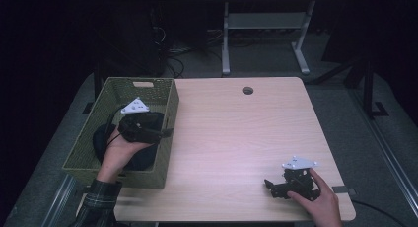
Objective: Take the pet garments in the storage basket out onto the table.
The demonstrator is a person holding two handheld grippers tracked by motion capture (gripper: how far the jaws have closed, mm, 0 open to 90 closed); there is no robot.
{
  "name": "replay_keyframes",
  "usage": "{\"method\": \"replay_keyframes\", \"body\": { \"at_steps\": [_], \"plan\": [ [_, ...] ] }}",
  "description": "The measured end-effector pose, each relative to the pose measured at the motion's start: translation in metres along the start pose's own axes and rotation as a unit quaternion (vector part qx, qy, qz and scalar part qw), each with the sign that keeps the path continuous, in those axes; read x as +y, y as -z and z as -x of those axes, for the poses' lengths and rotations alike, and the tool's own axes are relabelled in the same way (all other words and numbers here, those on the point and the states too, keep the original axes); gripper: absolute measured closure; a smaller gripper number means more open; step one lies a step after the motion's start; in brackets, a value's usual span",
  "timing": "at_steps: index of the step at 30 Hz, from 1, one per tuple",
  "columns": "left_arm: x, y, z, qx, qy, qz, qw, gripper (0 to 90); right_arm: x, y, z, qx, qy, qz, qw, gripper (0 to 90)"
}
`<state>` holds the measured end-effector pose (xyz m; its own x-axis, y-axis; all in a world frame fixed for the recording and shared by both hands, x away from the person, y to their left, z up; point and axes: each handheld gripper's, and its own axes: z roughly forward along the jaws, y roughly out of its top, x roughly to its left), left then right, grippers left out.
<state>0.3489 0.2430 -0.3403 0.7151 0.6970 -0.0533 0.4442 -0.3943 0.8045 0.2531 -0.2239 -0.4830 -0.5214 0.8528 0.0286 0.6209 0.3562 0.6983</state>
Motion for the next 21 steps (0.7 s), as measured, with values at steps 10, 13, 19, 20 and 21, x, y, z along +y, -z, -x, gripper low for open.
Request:
{"method": "replay_keyframes", "body": {
  "at_steps": [10, 13, 19, 20, 21],
  "plan": [
    [-0.007, 0.009, -0.017, 0.030, 0.004, -0.006, 0.9995, 14.7, 0.000, 0.000, 0.000, 0.000, 0.000, 0.000, 1.0000, 0.0],
    [-0.011, 0.011, -0.023, 0.036, 0.015, -0.006, 0.9992, 14.7, 0.000, 0.000, 0.000, 0.000, 0.000, 0.000, 1.0000, 0.0],
    [-0.021, 0.014, -0.037, 0.052, 0.027, -0.016, 0.9981, 14.7, 0.000, 0.000, 0.000, 0.000, 0.000, 0.000, 1.0000, 0.0],
    [-0.024, 0.014, -0.042, 0.052, 0.027, -0.023, 0.9980, 14.7, 0.000, 0.000, 0.000, 0.000, 0.000, 0.000, 1.0000, 0.0],
    [-0.026, 0.013, -0.044, 0.055, 0.031, -0.023, 0.9978, 14.7, 0.000, 0.000, 0.000, 0.000, 0.000, 0.000, 1.0000, 0.0]
  ]
}}
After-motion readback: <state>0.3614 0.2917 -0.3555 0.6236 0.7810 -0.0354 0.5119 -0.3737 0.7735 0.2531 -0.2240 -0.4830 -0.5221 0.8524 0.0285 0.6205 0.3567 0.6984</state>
